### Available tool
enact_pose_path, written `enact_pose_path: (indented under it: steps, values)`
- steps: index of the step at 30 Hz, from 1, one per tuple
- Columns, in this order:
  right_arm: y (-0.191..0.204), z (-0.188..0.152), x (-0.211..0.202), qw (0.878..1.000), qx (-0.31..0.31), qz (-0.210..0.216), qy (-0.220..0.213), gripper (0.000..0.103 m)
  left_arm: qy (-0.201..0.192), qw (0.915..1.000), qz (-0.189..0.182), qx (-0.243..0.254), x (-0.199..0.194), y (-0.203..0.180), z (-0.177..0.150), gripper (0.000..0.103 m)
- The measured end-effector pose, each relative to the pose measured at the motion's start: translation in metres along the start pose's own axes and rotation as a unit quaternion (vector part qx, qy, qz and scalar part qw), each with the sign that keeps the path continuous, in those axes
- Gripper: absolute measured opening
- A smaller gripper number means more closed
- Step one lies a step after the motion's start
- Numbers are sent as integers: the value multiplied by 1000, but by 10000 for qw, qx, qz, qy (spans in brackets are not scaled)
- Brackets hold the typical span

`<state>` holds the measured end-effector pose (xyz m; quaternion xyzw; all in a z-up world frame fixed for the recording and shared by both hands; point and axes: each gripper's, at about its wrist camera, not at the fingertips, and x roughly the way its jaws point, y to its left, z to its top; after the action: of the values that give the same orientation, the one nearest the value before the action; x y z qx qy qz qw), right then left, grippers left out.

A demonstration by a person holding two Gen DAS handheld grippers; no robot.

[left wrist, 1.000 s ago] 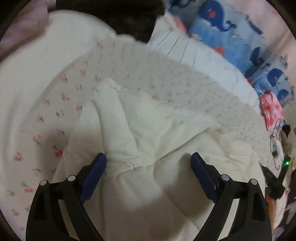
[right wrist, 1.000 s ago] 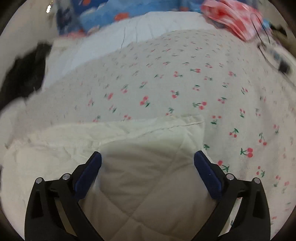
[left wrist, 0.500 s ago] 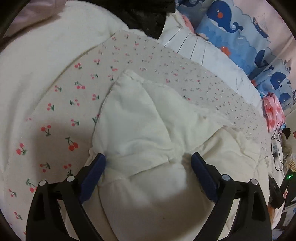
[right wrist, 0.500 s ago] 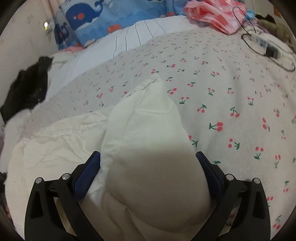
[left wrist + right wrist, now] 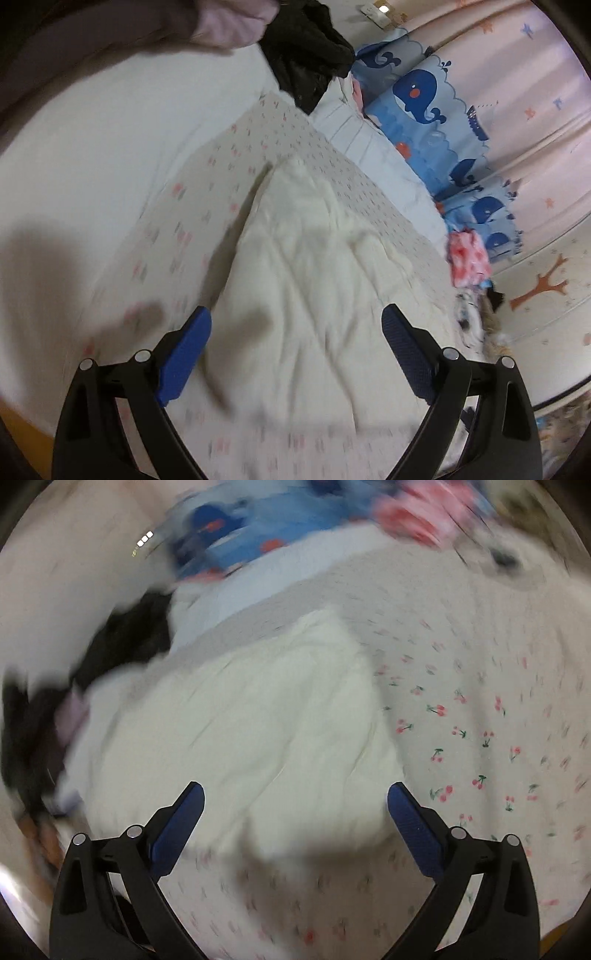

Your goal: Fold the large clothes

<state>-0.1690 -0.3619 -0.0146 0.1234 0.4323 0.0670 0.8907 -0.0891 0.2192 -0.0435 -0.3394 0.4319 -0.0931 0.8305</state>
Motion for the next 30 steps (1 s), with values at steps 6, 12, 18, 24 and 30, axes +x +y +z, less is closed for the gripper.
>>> enact_pose_path:
  steps: [6,12,18,24,30]
  values:
    - [175,-32,25,9528,-3029,-31,211,96,347,9960,-365,-742,-14,26,-34,92]
    - [247,-52,115,8848,-4458,-1311,360,96,736,9906,-637,-964,4,23,-57,93]
    - [195,8,105,9762,-2138,-124,329,96,948,9845,-841,-1212,35,22,-63,94]
    - [182,5,89,9766,-2006,392,675,96,558,9835,-905,-1461,73,8,-51,94]
    - [21,-4,15,9780,1107,1671,582,96,67,9829,-998,-1548,67,10,-38,94]
